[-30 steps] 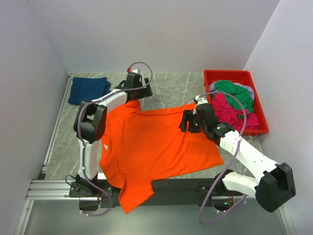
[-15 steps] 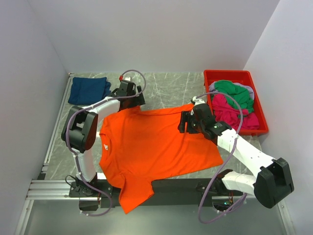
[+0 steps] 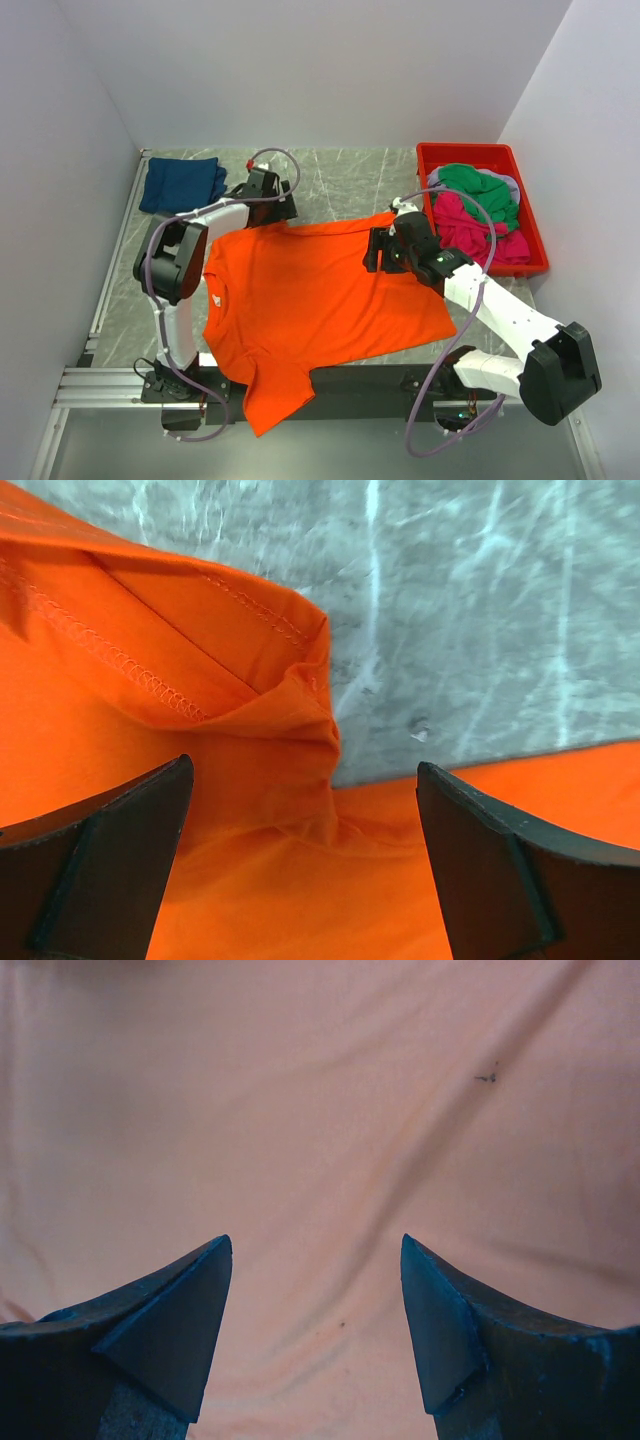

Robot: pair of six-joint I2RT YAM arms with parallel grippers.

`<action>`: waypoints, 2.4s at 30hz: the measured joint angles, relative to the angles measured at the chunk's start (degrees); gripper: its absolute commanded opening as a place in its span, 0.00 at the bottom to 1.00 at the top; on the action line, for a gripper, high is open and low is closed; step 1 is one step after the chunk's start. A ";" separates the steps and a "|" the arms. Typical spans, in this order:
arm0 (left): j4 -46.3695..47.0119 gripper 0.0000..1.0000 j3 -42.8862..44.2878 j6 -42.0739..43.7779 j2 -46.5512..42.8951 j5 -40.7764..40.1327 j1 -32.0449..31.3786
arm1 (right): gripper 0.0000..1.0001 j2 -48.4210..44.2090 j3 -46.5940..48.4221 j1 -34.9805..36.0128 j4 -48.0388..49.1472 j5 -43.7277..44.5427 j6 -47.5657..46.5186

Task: Fold and stack the t-shirts
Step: Flatten the tshirt out

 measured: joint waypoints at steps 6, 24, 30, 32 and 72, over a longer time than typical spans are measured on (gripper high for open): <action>-0.17 0.99 1.22 0.07 2.67 0.24 0.04 | 0.75 -0.02 0.00 0.24 -0.02 0.00 0.00; 2.84 0.99 9.05 5.90 8.48 -0.68 0.09 | 0.75 -0.09 0.00 0.35 -0.31 0.50 -0.02; 5.51 0.99 10.84 8.83 8.48 -0.68 -0.35 | 0.75 0.04 0.02 0.61 -0.31 0.59 0.00; 6.88 0.99 10.95 9.40 8.44 -0.61 -0.74 | 0.75 0.39 0.02 0.85 -0.28 0.63 0.00; 8.37 0.99 -30.64 -2.14 -24.30 0.02 -1.53 | 0.75 45.33 29.86 -3.74 0.37 3.67 -4.44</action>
